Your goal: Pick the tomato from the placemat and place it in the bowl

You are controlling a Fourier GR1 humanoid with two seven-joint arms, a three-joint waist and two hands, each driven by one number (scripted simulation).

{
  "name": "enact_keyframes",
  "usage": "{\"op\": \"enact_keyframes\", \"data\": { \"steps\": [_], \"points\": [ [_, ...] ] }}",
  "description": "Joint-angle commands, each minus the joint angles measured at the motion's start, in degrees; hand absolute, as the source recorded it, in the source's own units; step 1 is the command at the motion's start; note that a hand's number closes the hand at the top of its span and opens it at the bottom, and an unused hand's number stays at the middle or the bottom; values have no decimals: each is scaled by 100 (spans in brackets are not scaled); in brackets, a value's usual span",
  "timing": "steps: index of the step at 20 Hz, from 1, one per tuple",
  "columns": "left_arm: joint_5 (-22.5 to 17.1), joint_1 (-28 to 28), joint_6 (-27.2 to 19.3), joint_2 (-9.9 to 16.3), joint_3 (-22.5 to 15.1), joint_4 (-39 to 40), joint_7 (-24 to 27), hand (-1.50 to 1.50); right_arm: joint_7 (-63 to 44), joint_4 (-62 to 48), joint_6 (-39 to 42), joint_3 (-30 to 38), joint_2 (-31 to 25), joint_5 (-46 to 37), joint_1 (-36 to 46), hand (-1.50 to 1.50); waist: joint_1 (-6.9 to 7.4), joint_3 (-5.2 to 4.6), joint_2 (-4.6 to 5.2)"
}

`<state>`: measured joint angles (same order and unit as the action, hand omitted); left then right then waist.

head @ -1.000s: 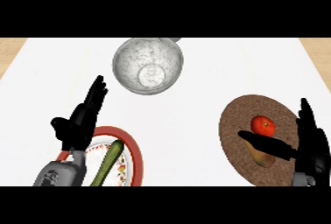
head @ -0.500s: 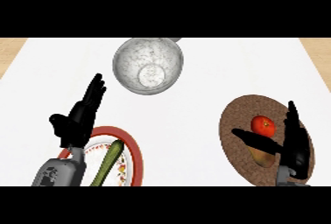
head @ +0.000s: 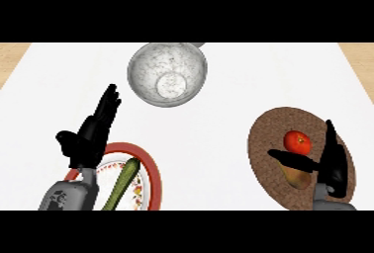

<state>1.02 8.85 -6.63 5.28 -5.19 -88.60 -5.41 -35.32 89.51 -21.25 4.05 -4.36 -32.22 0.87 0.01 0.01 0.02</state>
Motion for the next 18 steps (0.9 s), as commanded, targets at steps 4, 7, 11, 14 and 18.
{"op": "enact_keyframes", "data": {
  "steps": [4, 7, 11, 14, 18],
  "points": [
    [-5, 12, 177, -30, 141, -108, 17, 0, 406, -1107, 17, 190, -9, 267, 792, -150, 16, 0, 0],
    [96, 138, 0, -153, 93, 169, -72, 0, 696, -676, 432, -498, -60, -90, 102, 150, -14, -1, -1],
    [25, 117, 136, -47, 237, 154, -21, 0, 507, -936, 537, -677, -68, -401, 646, 150, 11, -1, 0],
    [157, -390, 138, -68, 56, -488, -203, 0, 1272, -1055, 335, -395, -89, -36, 300, 150, 12, 1, -6],
    [100, -178, 287, -114, 260, 230, 407, 0, 868, -659, 350, -556, 100, -184, 448, 150, -1, -1, -3]
  ]
}}
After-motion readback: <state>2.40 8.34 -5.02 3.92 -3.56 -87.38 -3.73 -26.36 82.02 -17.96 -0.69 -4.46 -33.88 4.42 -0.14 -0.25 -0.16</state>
